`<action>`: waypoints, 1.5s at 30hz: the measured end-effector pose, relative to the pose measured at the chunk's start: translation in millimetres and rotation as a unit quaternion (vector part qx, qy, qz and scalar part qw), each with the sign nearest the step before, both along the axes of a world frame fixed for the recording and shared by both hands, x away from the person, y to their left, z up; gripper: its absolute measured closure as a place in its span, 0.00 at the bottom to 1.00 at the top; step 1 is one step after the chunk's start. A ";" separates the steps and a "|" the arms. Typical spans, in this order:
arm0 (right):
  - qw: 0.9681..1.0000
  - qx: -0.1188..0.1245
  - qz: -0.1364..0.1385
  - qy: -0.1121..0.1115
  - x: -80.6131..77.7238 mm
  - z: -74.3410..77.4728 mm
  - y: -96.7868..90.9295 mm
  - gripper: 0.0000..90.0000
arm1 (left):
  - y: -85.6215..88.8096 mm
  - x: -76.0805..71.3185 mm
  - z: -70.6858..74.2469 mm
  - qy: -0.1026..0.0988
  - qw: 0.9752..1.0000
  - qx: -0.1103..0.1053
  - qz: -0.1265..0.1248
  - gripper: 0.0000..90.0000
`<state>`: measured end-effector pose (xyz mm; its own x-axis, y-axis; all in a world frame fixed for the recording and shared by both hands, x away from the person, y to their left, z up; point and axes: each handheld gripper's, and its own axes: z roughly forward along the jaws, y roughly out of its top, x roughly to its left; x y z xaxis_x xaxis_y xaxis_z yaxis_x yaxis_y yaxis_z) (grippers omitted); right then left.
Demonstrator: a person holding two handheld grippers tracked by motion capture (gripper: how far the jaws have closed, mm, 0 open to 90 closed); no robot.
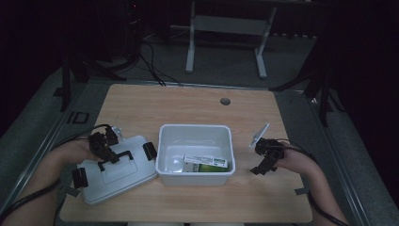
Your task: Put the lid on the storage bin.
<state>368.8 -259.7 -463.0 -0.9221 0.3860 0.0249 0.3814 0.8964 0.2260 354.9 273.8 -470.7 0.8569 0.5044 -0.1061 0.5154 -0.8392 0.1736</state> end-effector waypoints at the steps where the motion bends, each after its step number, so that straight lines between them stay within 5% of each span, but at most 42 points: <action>1: 1.000 0.000 0.002 0.000 -0.4 -0.6 -0.5 0.17 | 1.0 -1.0 1.6 0.002 1.000 0.000 -0.002 0.93; 10: 1.000 0.003 -0.005 -0.004 -3.0 -4.4 -5.6 0.17 | 11.1 -9.2 24.4 -0.002 1.000 -0.009 0.004 0.93; 30: 1.000 0.012 -0.007 -0.004 -6.3 -4.9 -7.8 0.17 | 13.7 -18.5 107.3 -0.049 0.999 -0.019 -0.006 0.93; 45: 1.000 0.013 -0.004 -0.002 -7.3 -7.1 -5.9 0.17 | -16.7 -20.1 148.9 -0.077 0.996 -0.025 -0.044 0.93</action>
<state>361.5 -265.7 -470.2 -0.9191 0.3929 0.0305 0.3876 0.8872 0.2505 334.8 257.1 -321.8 0.9058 0.4237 0.0069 0.4040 -0.8684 0.2875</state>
